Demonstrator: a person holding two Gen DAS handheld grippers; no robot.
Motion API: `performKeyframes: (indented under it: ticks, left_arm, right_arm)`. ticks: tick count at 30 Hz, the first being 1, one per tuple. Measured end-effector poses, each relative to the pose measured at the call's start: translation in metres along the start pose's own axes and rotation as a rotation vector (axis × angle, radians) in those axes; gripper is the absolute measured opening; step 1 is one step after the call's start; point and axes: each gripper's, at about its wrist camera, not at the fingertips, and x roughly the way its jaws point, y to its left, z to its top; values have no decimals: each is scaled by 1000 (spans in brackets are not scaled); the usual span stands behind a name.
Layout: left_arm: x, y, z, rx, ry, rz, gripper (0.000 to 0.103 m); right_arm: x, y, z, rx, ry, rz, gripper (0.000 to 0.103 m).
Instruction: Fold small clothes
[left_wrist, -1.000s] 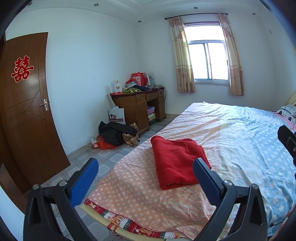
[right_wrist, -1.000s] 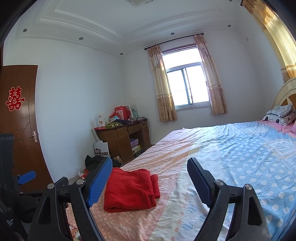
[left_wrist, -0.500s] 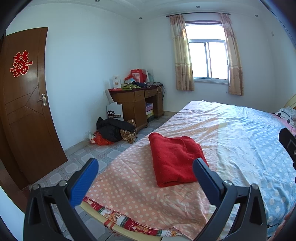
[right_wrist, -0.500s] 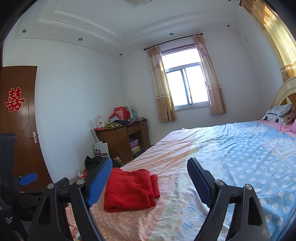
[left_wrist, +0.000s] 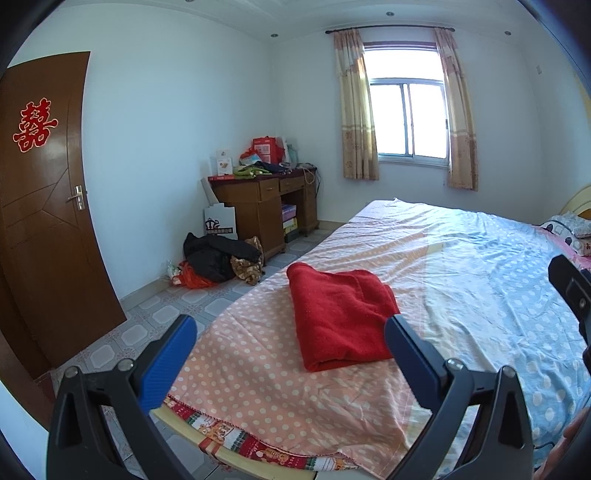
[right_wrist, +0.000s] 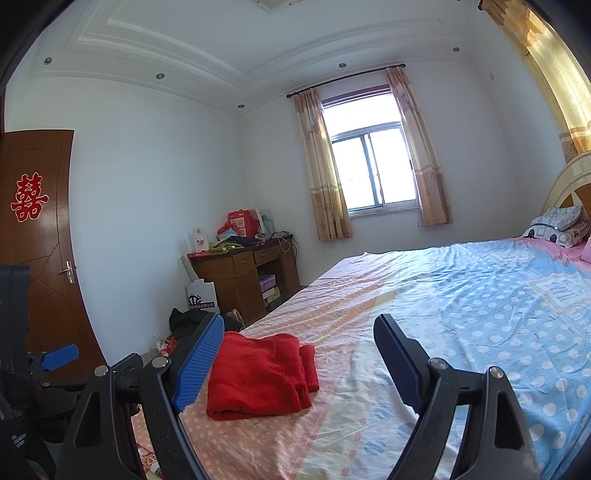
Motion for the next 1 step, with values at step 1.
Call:
performKeyframes:
  ticks: [1]
  left_arm:
    - [1, 1, 0, 0, 2, 4, 103]
  right_arm:
    - [0, -1, 0, 1, 0, 0, 84]
